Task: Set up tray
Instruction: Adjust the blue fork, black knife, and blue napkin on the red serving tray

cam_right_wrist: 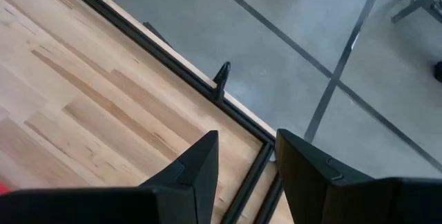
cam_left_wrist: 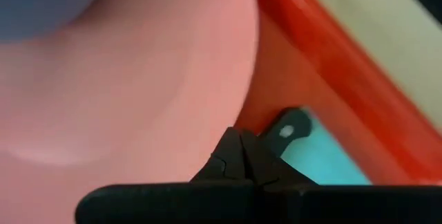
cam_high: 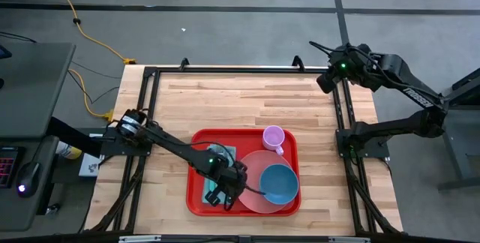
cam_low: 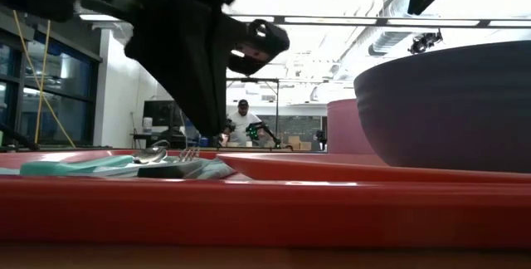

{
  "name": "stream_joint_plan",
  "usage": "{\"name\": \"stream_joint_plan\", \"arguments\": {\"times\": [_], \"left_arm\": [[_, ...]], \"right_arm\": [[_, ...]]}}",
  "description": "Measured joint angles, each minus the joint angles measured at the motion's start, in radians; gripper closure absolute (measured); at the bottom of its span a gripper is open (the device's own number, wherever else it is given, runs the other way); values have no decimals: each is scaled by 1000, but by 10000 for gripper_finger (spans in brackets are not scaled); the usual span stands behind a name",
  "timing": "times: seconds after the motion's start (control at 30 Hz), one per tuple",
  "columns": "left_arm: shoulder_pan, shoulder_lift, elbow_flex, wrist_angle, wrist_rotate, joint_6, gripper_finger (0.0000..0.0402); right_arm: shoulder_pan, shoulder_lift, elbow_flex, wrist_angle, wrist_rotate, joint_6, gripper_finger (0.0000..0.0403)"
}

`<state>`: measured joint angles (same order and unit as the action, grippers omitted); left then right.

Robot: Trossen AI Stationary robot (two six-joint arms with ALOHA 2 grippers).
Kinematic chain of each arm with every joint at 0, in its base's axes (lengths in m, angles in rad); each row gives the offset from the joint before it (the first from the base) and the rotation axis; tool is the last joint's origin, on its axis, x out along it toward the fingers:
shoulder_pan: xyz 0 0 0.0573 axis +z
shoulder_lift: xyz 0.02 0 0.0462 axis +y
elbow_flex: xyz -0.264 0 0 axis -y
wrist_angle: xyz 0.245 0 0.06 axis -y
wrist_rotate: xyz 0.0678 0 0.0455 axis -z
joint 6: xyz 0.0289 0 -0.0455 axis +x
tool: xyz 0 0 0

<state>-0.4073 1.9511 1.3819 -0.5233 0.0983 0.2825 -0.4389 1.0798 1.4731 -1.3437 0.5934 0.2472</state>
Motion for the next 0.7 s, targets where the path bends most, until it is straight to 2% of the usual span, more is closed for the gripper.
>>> {"name": "stream_joint_plan", "arguments": {"times": [0.27,0.37,0.7], "left_arm": [[-71,0,1,9,-16,-43,393],[-79,0,1,15,-59,-52,393],[-78,11,1,70,-62,-63,393]], "right_arm": [[0,0,0,-44,-2,42,279],[0,0,0,-44,-2,52,279],[1,0,0,-50,-28,67,279]]}}
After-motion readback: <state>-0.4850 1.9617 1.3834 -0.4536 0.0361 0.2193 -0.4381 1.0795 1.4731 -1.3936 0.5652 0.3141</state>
